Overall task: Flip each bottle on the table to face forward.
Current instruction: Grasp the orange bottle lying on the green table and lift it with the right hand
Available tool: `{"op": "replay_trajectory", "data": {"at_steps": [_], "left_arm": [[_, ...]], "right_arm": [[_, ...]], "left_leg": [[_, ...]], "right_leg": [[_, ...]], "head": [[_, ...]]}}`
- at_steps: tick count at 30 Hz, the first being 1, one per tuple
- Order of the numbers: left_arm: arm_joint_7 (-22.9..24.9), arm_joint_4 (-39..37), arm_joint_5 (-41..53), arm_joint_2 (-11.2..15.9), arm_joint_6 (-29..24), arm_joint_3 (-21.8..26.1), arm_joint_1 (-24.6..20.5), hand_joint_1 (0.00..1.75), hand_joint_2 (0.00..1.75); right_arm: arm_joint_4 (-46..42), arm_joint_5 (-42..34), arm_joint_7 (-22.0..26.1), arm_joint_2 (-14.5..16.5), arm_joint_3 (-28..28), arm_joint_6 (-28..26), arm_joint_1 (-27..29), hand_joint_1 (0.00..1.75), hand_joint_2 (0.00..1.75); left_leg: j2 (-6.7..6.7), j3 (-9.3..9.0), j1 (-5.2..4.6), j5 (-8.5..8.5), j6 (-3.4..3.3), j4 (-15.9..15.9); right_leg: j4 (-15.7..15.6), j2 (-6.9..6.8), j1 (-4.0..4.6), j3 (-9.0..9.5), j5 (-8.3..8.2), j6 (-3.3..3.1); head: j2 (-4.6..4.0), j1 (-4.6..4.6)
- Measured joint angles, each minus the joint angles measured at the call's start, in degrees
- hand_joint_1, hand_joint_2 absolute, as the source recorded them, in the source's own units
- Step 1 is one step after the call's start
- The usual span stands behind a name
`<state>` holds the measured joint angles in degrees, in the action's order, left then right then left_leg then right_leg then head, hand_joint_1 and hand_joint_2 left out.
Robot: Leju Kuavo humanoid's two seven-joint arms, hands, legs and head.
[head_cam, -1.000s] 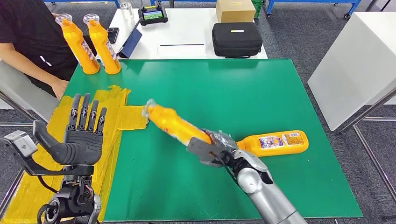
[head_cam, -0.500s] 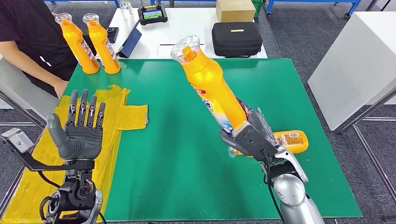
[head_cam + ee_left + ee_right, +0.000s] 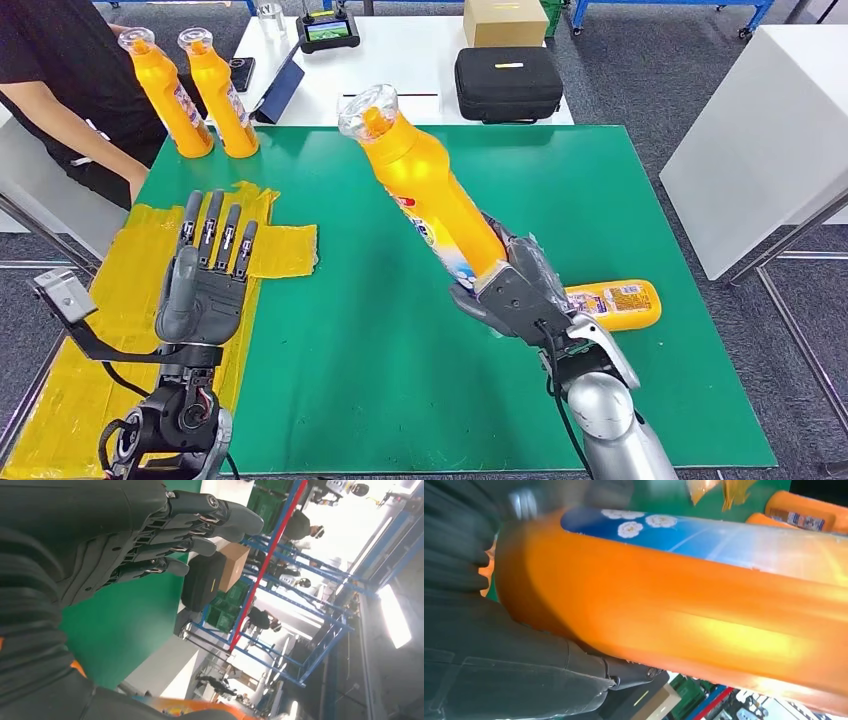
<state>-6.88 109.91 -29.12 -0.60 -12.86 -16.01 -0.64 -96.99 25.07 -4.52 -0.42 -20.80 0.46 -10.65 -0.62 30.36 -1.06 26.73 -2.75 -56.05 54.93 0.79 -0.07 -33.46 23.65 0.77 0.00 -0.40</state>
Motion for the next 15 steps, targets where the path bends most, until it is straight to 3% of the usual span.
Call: {"op": "replay_trajectory", "data": {"at_steps": [7,15], "left_arm": [[0.5,0.4,1.4,-0.6,-2.5,-4.1,-2.5,0.00,1.75],[0.4,-0.2,4.6,-0.6,-7.7,-10.9,-6.2,0.00,1.75]], "right_arm": [[3.1,-2.3,-2.3,2.5,-5.7,1.7,-4.5,1.75,1.75],[9.1,-6.5,-3.3,4.2,-13.9,-0.1,-9.9,1.75,1.75]], "left_leg": [[0.01,-0.02,0.02,-0.02,0.02,0.0],[0.02,-0.01,0.03,-0.03,0.02,0.0]], "right_leg": [[0.0,0.01,0.01,0.00,-0.01,0.00],[0.0,0.01,0.01,0.00,-0.01,0.00]], "head": [[0.00,-0.02],[0.00,-0.01]]}}
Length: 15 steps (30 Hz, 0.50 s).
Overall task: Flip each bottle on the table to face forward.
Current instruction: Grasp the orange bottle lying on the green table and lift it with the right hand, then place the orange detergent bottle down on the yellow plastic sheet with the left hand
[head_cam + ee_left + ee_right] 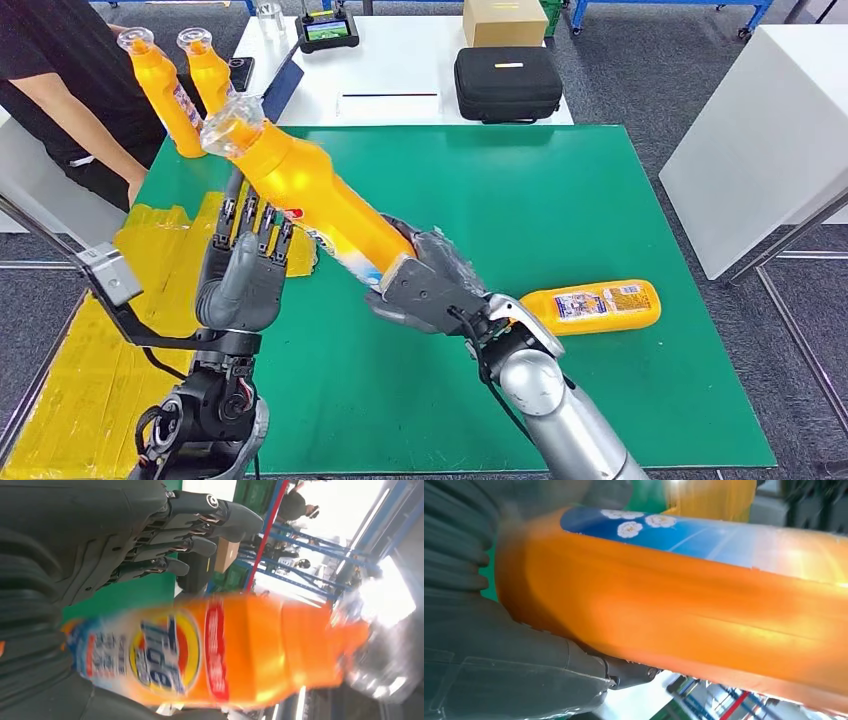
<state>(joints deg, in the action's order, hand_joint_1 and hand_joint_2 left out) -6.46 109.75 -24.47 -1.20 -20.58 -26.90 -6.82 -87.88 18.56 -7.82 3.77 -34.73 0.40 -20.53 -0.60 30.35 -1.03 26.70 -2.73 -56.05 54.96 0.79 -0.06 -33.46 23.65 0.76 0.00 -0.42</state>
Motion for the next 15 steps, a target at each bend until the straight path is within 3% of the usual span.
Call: {"op": "replay_trajectory", "data": {"at_steps": [15], "left_arm": [[-0.7,-1.8,-0.1,0.7,-1.5,-2.6,-1.2,0.00,1.75]], "right_arm": [[5.0,-1.3,-0.3,0.6,-4.6,-1.2,-2.9,1.75,1.75]], "left_leg": [[0.01,0.03,0.00,0.00,0.00,0.0]], "right_leg": [[0.0,0.00,0.00,-0.04,0.00,0.00]], "head": [[0.00,0.01]]}}
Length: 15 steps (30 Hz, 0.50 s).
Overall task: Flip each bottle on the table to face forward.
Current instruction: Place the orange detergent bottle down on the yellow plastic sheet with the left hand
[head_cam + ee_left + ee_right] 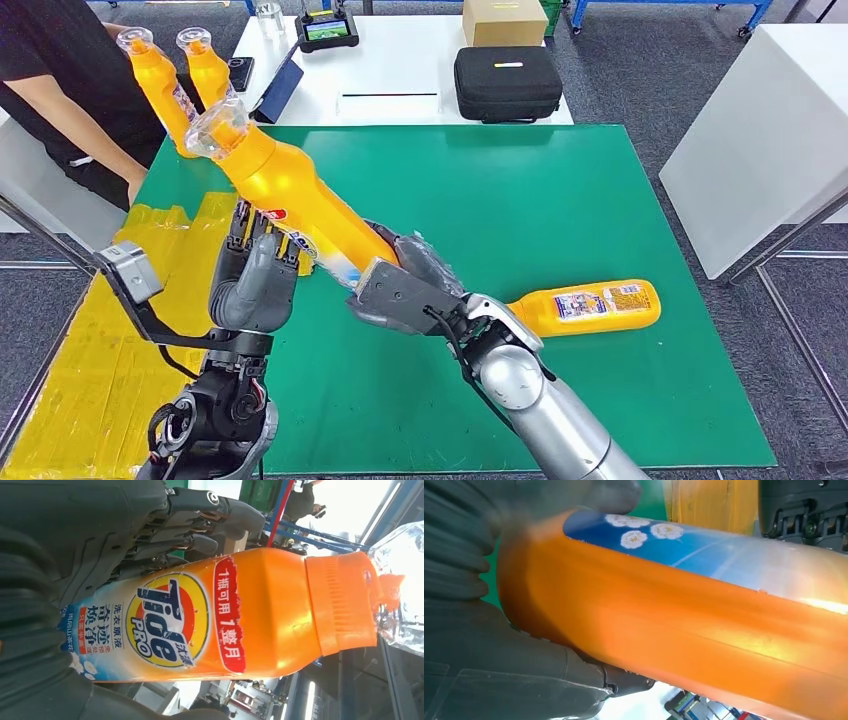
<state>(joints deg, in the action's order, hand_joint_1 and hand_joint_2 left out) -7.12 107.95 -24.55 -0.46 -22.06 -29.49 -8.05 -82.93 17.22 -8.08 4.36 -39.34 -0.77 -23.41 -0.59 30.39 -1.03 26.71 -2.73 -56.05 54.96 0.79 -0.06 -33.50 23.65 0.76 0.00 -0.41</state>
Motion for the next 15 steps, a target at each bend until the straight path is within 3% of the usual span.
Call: {"op": "replay_trajectory", "data": {"at_steps": [5,15], "left_arm": [[-1.1,-1.3,0.2,1.2,-2.5,-0.7,-0.3,0.00,1.75],[-1.6,-3.9,0.0,3.9,-7.5,0.7,3.8,0.00,1.75]], "right_arm": [[3.0,0.4,-0.8,0.9,-4.0,0.0,-1.8,1.75,1.75],[13.4,2.1,-2.6,1.5,-21.5,0.6,-11.0,1.75,1.75]], "left_leg": [[0.03,0.00,0.02,0.00,0.01,0.0],[0.09,-0.01,0.01,-0.02,0.02,0.0]], "right_leg": [[0.0,0.01,0.01,-0.02,0.00,0.00],[0.1,0.05,0.03,-0.10,0.00,-0.01]], "head": [[0.00,-0.01],[0.00,-0.01]]}}
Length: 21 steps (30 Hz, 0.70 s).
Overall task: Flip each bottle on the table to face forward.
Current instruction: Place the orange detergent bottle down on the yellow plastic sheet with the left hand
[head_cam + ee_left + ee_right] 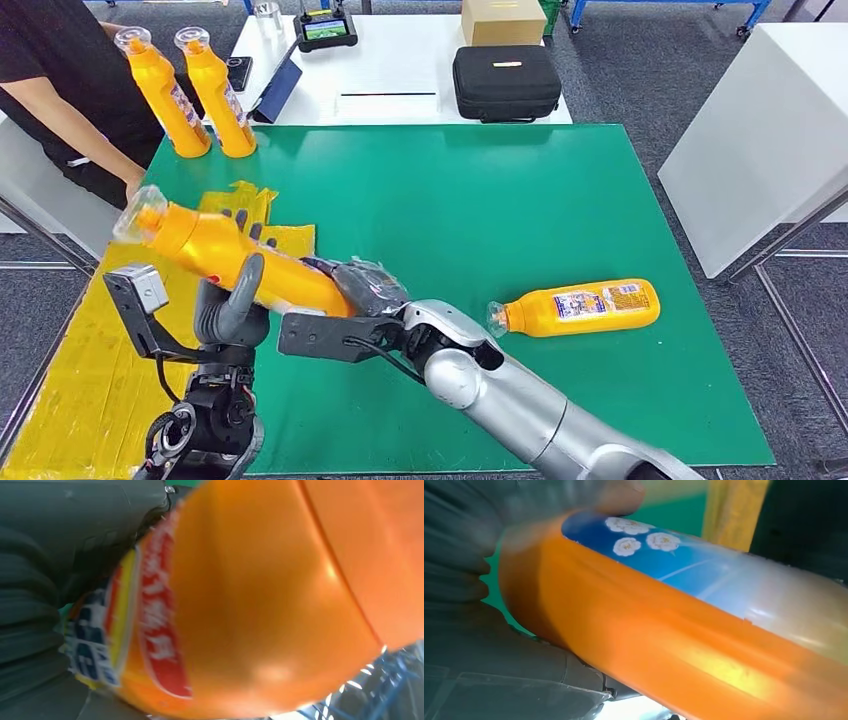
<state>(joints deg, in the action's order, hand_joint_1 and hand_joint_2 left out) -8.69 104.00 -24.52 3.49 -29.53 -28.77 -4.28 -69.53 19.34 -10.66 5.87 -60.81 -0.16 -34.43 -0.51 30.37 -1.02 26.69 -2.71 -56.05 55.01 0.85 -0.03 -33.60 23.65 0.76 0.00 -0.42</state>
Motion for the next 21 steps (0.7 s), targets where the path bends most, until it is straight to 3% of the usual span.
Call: {"op": "replay_trajectory", "data": {"at_steps": [6,7,10,11,21], "left_arm": [[-0.3,0.0,-0.2,0.7,-0.7,0.5,1.7,0.00,1.75],[-0.3,0.0,-0.4,0.7,-0.9,0.5,1.8,0.22,1.75],[-0.5,0.0,-0.7,0.7,-1.4,0.8,2.1,1.53,1.75],[-0.6,0.0,-0.7,0.7,-1.5,0.8,2.2,1.75,1.75],[-3.6,0.1,-0.4,0.7,-2.1,1.3,4.1,1.75,1.75]], "right_arm": [[2.1,-0.8,-0.1,-0.1,-4.2,0.3,-2.5,1.75,1.75],[2.4,-1.0,0.1,-0.1,-4.6,0.3,-2.8,1.75,1.75],[3.2,-1.3,0.8,-0.1,-5.0,0.7,-3.3,1.75,1.75],[3.4,-1.3,0.9,0.0,-5.1,0.8,-3.3,1.75,1.75],[4.5,0.0,1.2,0.1,-6.0,1.3,-3.6,1.75,1.75]], "left_leg": [[0.01,0.08,-0.05,0.00,-0.01,0.0],[0.02,0.08,-0.05,0.00,-0.01,0.0],[0.02,0.08,-0.06,0.00,-0.01,0.0],[0.02,0.08,-0.06,0.00,-0.01,0.0],[0.12,0.09,-0.03,0.01,0.00,0.0]], "right_leg": [[0.0,0.07,-0.01,-0.08,0.00,0.00],[0.0,0.07,-0.02,-0.08,0.00,0.00],[0.0,0.07,-0.02,-0.08,0.00,0.00],[0.0,0.07,-0.02,-0.09,0.00,0.00],[0.0,0.12,-0.01,-0.15,0.00,0.00]], "head": [[0.00,-0.01],[0.00,0.00],[0.00,-0.01],[0.00,-0.01],[0.00,-0.01]]}}
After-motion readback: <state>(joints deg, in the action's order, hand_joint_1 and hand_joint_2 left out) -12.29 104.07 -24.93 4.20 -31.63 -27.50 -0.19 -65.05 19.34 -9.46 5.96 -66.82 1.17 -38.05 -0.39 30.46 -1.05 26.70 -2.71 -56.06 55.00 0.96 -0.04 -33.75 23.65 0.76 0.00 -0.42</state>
